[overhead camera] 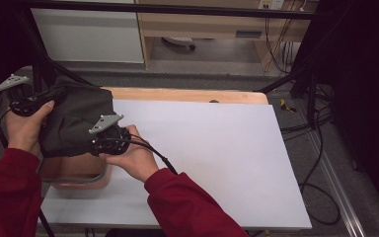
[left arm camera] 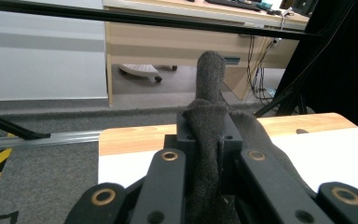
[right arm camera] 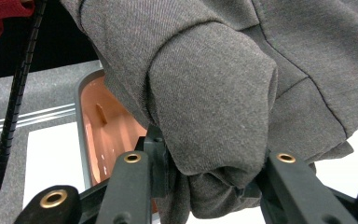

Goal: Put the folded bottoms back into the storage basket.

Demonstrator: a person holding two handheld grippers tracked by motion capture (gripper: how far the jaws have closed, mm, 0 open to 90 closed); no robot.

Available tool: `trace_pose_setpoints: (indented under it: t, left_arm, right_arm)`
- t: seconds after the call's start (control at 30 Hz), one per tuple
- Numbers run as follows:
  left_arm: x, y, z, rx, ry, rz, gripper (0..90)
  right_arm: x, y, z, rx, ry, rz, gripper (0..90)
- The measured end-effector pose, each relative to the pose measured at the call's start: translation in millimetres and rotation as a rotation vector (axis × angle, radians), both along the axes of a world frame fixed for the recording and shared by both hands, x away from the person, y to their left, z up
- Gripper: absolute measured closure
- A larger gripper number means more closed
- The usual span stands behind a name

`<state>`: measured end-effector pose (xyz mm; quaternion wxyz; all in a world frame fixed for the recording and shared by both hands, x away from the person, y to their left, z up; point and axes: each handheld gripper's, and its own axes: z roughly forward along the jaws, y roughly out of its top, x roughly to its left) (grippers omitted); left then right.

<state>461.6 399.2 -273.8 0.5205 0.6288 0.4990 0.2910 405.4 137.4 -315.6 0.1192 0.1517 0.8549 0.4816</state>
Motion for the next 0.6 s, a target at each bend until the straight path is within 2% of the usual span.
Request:
trace_pose_setpoints:
  t: [0.2,0.6]
  left_arm:
    - [-0.8,2.8,-4.8,-0.009,0.006,0.005,84.0]
    - [-2.1,5.5,-4.9,-0.009,0.005,0.006,84.0]
  right_arm:
    - [-0.2,1.9,-2.7,-0.006,0.004,0.004,64.4]
    - [-1.2,4.7,-3.6,-0.006,0.005,0.006,64.3]
